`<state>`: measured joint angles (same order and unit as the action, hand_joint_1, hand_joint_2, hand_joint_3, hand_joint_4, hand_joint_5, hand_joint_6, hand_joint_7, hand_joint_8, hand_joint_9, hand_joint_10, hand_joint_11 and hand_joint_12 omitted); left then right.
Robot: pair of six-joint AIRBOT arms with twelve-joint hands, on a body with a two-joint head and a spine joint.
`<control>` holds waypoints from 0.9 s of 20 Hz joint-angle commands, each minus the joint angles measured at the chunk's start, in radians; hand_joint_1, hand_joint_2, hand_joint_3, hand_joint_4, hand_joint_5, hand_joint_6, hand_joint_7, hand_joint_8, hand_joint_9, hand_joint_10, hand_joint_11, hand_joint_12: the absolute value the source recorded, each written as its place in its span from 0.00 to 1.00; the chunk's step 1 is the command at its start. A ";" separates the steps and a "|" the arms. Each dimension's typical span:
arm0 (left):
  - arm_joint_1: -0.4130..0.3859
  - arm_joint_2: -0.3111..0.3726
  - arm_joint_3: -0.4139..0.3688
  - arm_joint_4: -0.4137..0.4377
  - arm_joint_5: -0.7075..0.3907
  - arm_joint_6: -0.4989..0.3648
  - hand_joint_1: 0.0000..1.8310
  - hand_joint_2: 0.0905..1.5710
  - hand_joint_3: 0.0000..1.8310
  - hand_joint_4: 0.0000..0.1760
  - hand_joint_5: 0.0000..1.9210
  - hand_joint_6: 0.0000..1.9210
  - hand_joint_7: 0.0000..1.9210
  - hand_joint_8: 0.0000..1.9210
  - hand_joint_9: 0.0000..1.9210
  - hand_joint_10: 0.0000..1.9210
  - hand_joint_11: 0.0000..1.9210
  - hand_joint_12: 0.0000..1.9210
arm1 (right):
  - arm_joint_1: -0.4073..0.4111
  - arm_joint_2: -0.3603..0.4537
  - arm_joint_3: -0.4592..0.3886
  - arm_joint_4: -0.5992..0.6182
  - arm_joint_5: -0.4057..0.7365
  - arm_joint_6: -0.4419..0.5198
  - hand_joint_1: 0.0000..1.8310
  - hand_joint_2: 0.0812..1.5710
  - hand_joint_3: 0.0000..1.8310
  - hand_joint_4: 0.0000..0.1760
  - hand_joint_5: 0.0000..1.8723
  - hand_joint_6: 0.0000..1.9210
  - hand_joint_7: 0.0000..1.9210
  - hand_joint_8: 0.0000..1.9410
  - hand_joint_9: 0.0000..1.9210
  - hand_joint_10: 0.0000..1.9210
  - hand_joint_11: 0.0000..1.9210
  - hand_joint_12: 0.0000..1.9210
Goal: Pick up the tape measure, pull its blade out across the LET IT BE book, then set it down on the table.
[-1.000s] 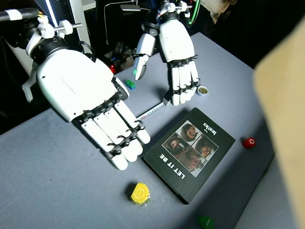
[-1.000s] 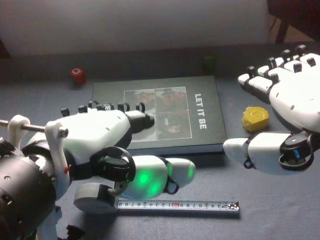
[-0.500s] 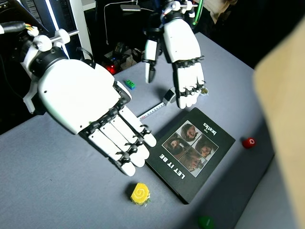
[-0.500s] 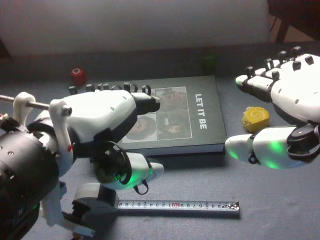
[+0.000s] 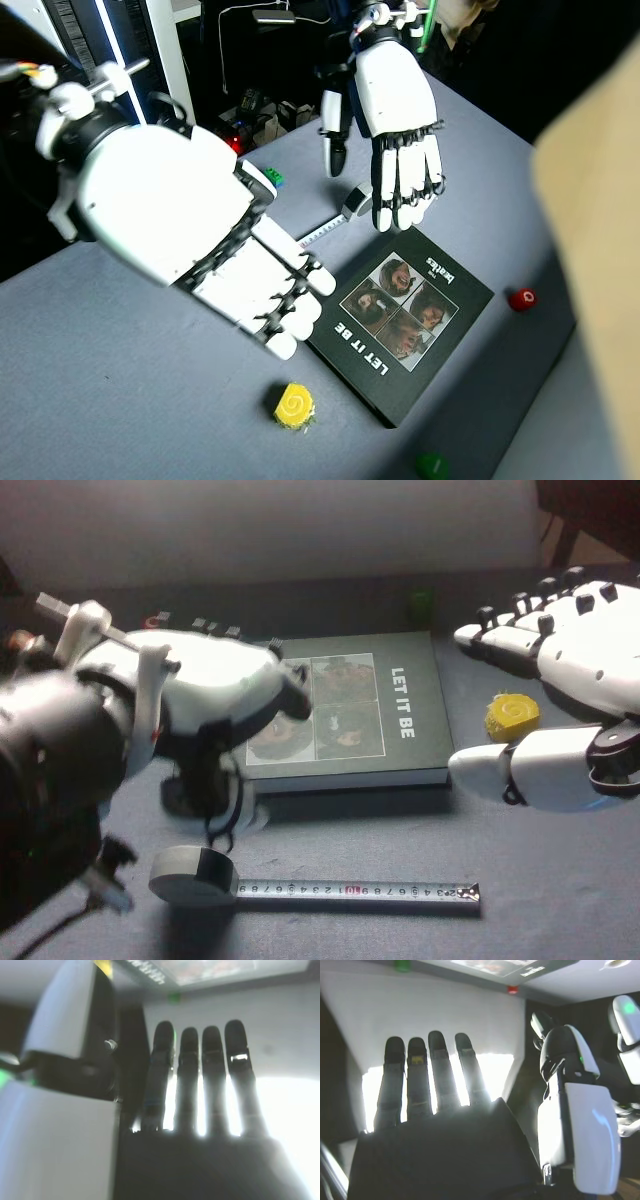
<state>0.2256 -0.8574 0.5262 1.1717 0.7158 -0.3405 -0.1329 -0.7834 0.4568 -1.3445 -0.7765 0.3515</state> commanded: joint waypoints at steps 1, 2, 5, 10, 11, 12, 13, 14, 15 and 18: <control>-0.027 0.000 0.008 0.044 -0.035 0.038 0.65 0.63 0.00 0.00 0.24 0.01 0.18 0.01 0.16 0.00 0.06 0.38 | 0.014 0.006 0.001 -0.065 -0.031 -0.012 0.03 0.70 0.01 0.21 0.03 0.00 0.06 0.00 0.02 0.00 0.00 0.16; -0.061 0.000 0.029 -0.019 -0.041 0.111 0.65 0.63 0.00 0.00 0.24 0.00 0.20 0.00 0.17 0.00 0.07 0.38 | 0.012 0.006 0.001 -0.065 -0.035 -0.019 0.03 0.70 0.01 0.21 0.03 0.00 0.06 0.00 0.02 0.00 0.00 0.17; -0.122 0.008 0.073 -0.239 -0.052 0.331 0.66 0.64 0.00 0.00 0.27 0.00 0.23 0.00 0.21 0.01 0.09 0.37 | 0.017 0.006 0.000 -0.040 -0.066 -0.127 0.03 0.70 0.01 0.21 0.03 0.00 0.06 0.00 0.02 0.00 0.00 0.17; -0.153 0.029 0.133 -0.517 -0.109 0.622 0.66 0.64 0.00 0.00 0.32 0.01 0.28 0.00 0.24 0.00 0.12 0.36 | 0.022 0.006 0.000 -0.031 -0.096 -0.149 0.03 0.70 0.01 0.20 0.03 0.00 0.06 0.00 0.02 0.00 0.00 0.17; -0.134 0.033 0.154 -0.582 -0.166 0.650 0.66 0.64 0.00 0.00 0.33 0.01 0.28 0.00 0.24 0.00 0.12 0.36 | 0.026 0.006 0.001 -0.031 -0.093 -0.168 0.03 0.70 0.00 0.20 0.03 0.00 0.07 0.00 0.03 0.00 0.00 0.18; -0.120 0.034 0.174 -0.655 -0.229 0.701 0.67 0.64 0.00 0.00 0.33 0.01 0.29 0.00 0.24 0.00 0.12 0.36 | 0.027 0.005 0.002 -0.031 -0.087 -0.171 0.03 0.70 0.00 0.19 0.03 0.00 0.07 0.00 0.03 0.00 0.00 0.18; -0.105 0.034 0.196 -0.748 -0.287 0.757 0.67 0.64 0.00 0.00 0.33 0.01 0.29 0.00 0.24 0.00 0.12 0.36 | 0.027 0.005 0.002 -0.026 -0.080 -0.189 0.03 0.71 0.00 0.19 0.04 0.00 0.07 0.00 0.03 0.00 0.00 0.18; -0.083 0.034 0.220 -0.852 -0.367 0.821 0.67 0.64 0.00 0.00 0.33 0.01 0.29 0.00 0.24 0.00 0.12 0.36 | 0.025 0.005 0.003 -0.015 -0.055 -0.195 0.03 0.71 0.00 0.19 0.04 0.00 0.07 0.00 0.03 0.00 0.00 0.19; -0.072 0.034 0.230 -0.895 -0.406 0.855 0.67 0.64 0.00 0.00 0.33 0.01 0.29 0.01 0.25 0.00 0.12 0.36 | 0.022 0.005 0.004 -0.010 -0.040 -0.190 0.04 0.71 0.00 0.20 0.04 0.00 0.08 0.00 0.04 0.00 0.00 0.19; -0.066 0.038 0.266 -1.132 -0.444 1.122 0.67 0.64 0.00 0.00 0.34 0.00 0.31 0.00 0.26 0.00 0.13 0.36 | 0.006 0.010 0.010 -0.010 0.046 -0.140 0.04 0.71 0.00 0.20 0.04 0.00 0.08 0.00 0.04 0.00 0.00 0.19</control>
<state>0.1719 -0.8257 0.7986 0.0124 0.3565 0.8204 -0.1383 -0.7792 0.4641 -1.2854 -0.7517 0.2070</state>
